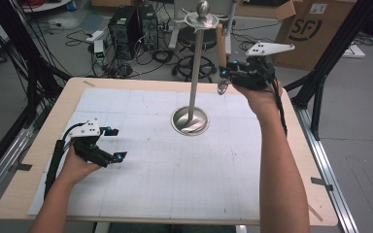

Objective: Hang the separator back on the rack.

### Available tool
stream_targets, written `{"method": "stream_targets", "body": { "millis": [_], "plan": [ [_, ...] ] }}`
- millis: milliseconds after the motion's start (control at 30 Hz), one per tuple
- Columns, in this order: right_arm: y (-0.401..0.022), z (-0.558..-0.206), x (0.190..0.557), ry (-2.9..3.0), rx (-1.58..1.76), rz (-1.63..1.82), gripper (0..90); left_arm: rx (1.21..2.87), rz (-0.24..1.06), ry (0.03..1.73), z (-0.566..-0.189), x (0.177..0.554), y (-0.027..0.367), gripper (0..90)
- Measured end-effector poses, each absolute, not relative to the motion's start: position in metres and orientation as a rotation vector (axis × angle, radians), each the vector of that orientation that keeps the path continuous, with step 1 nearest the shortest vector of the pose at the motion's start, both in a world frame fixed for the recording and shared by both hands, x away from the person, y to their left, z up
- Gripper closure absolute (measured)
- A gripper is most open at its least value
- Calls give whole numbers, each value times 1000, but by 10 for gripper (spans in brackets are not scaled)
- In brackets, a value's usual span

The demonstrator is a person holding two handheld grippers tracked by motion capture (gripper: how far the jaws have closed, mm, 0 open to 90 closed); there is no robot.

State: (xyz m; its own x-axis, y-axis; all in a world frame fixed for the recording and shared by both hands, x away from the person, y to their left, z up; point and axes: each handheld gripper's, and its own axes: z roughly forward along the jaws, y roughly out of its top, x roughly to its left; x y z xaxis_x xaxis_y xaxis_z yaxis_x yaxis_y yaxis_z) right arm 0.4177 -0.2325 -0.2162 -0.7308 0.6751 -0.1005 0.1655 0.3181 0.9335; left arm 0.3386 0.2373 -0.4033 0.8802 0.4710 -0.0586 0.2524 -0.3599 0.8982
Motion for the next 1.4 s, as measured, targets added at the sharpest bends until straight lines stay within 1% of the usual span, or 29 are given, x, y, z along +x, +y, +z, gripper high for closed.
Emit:
{"method": "stream_targets", "body": {
  "millis": [867,900,1000,1067,1400],
  "plan": [
    [-226,-223,423,2137,750,1417,679,1961,248,523,-403,337,237,57],
    [-226,-222,422,2134,752,1408,674,1962,251,527,-403,337,237,57],
    [-224,-224,422,2137,751,1407,606,1954,257,525,-402,337,239,57],
    [-223,-224,422,2145,741,1399,598,1947,255,528,-402,338,239,57],
    [-219,-223,409,2166,691,1373,494,1948,258,528,-402,337,239,57]
  ]
}}
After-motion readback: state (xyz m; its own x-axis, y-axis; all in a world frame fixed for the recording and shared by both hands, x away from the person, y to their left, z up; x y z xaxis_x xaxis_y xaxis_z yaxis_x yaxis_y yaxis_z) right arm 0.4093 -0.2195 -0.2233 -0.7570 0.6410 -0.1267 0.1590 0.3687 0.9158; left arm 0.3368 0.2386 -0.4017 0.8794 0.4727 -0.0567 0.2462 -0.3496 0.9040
